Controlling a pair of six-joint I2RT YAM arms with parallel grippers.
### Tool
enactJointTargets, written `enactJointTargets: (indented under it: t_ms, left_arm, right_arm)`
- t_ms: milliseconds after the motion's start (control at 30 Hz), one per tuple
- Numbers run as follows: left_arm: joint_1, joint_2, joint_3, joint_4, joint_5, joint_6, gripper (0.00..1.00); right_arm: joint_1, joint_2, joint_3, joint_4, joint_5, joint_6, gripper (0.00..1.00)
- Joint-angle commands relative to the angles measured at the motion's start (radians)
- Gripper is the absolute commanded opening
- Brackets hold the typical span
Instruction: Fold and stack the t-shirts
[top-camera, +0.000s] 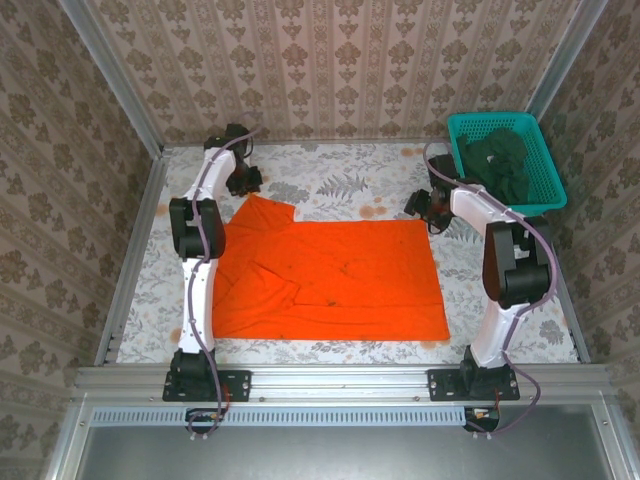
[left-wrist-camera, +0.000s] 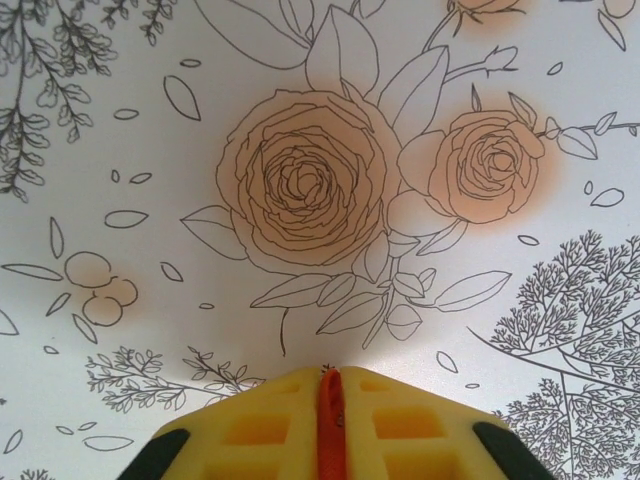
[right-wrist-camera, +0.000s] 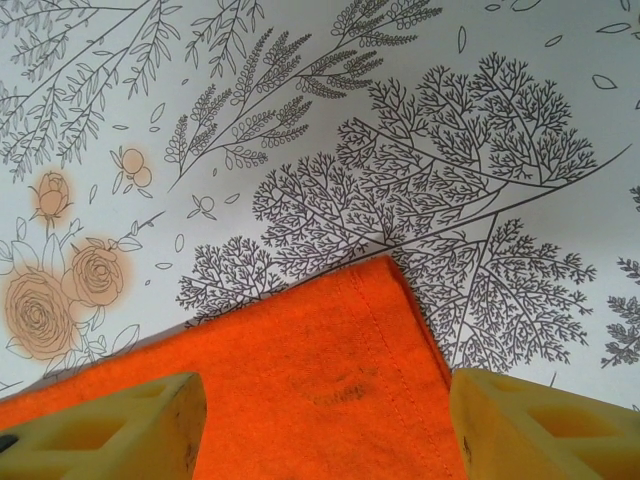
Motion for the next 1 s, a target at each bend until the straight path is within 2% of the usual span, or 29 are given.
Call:
enactJointTargets:
  t_ms: [0, 100, 167, 567, 967]
  left_arm:
    - [0.003, -0.013, 0.026, 0.000, 0.017, 0.004, 0.08]
    - [0.001, -0.019, 0.024, 0.011, 0.028, 0.004, 0.03]
    - [-0.005, -0.025, 0.020, 0.023, 0.028, 0.009, 0.00]
    - [-0.033, -0.048, -0.006, 0.063, 0.022, 0.014, 0.00]
    - [-0.032, -0.051, -0.013, 0.067, 0.001, 0.033, 0.00]
  right_arm:
    - [-0.006, 0.029, 0.044, -0.056, 0.019, -0.008, 0.67]
    - [-0.010, 0.063, 0.076, -0.086, 0.040, 0.000, 0.66]
    - [-0.017, 0.088, 0.096, -0.100, 0.042, 0.011, 0.61]
    - [-0.037, 0.214, 0.182, -0.100, 0.067, 0.044, 0.50]
    - [-0.037, 0.266, 0.221, -0.117, 0.036, 0.042, 0.32]
